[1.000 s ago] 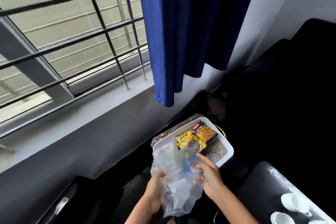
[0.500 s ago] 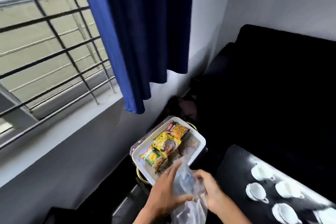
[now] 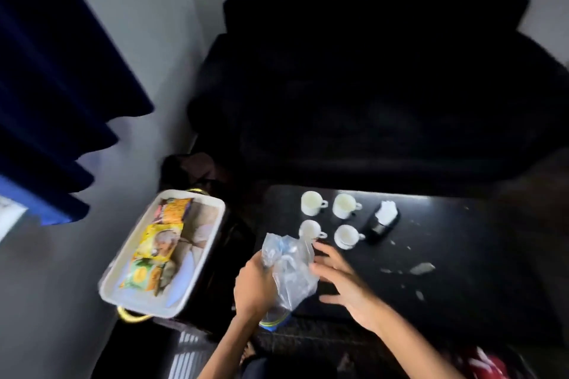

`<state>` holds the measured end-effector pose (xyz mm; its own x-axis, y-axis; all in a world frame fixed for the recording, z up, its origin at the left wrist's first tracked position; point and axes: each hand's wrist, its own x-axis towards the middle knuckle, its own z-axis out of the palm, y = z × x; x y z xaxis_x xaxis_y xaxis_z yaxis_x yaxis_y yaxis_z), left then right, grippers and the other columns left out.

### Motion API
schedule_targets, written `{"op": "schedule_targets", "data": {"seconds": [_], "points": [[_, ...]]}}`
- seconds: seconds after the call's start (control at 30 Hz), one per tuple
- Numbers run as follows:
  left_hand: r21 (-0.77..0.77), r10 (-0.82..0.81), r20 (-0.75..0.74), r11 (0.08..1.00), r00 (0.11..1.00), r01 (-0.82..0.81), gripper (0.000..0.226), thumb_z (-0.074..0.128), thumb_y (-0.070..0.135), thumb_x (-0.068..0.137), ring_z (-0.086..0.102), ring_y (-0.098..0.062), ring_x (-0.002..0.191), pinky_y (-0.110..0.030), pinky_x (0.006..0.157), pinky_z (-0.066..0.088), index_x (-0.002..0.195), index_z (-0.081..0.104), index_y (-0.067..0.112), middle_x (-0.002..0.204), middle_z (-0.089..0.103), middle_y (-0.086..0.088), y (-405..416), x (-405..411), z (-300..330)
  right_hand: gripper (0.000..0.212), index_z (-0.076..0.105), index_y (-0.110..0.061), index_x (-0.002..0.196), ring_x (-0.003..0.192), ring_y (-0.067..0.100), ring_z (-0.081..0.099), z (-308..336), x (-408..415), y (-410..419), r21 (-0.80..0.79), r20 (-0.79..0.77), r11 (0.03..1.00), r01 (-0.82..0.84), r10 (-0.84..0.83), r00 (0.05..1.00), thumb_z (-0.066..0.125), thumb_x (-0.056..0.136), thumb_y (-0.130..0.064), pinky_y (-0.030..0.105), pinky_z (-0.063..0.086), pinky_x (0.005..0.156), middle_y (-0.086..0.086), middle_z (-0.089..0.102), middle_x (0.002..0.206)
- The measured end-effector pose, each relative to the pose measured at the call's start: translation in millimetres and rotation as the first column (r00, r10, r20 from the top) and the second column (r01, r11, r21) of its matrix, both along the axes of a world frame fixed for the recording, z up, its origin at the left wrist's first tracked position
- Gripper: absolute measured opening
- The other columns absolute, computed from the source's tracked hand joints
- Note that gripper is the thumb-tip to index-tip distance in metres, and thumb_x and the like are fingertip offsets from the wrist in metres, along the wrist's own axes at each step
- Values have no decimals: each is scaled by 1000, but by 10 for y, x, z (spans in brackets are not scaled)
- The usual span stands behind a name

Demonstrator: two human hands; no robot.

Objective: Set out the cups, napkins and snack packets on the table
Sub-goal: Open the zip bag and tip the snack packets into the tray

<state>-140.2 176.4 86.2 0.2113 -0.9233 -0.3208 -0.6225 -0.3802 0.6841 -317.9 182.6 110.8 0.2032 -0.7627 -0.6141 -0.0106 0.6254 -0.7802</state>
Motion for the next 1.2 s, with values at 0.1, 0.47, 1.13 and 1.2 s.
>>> {"op": "schedule_targets", "data": {"seconds": [0.1, 0.47, 1.13, 1.2], "points": [[111, -47, -96, 992, 994, 58, 16, 60, 26, 78, 58, -16, 59, -30, 55, 44, 64, 52, 23, 61, 63, 5, 45, -705, 0, 55, 30, -54, 134, 126, 11, 42, -42, -567, 259, 58, 68, 998, 11, -15, 998, 57, 88, -42, 44, 46, 90, -24, 43, 133], [439, -173, -736, 613, 654, 657, 35, 51, 24, 93, 68, -19, 81, -27, 63, 54, 120, 59, 3, 94, 71, -10, -5, -2782, 18, 56, 52, -32, 116, 90, 9, 63, -161, -1948, 1024, -45, -25, 687, 725, -726, 687, 72, 72, -4, 27, 56, 66, -1, 62, 112], [562, -792, -437, 130, 426, 817, 11, 56, 33, 91, 49, -2, 65, -18, 55, 40, 83, 56, 25, 78, 58, 10, 791, -4738, -1031, 18, 43, -18, 99, 77, 25, 51, -1468, -3028, 2156, -44, -643, -383, 923, -696, -320, 52, 85, -12, 35, 40, 68, 7, 54, 93], [589, -821, -391, 124, 416, 798, 12, 53, 30, 93, 50, -4, 68, -23, 64, 40, 84, 57, 22, 81, 59, 7, 891, -4857, -1208, 26, 41, -14, 111, 85, 31, 54, -1677, -3232, 2201, 19, -668, -327, 945, -707, -232, 51, 87, -15, 37, 41, 72, 14, 56, 103]]}}
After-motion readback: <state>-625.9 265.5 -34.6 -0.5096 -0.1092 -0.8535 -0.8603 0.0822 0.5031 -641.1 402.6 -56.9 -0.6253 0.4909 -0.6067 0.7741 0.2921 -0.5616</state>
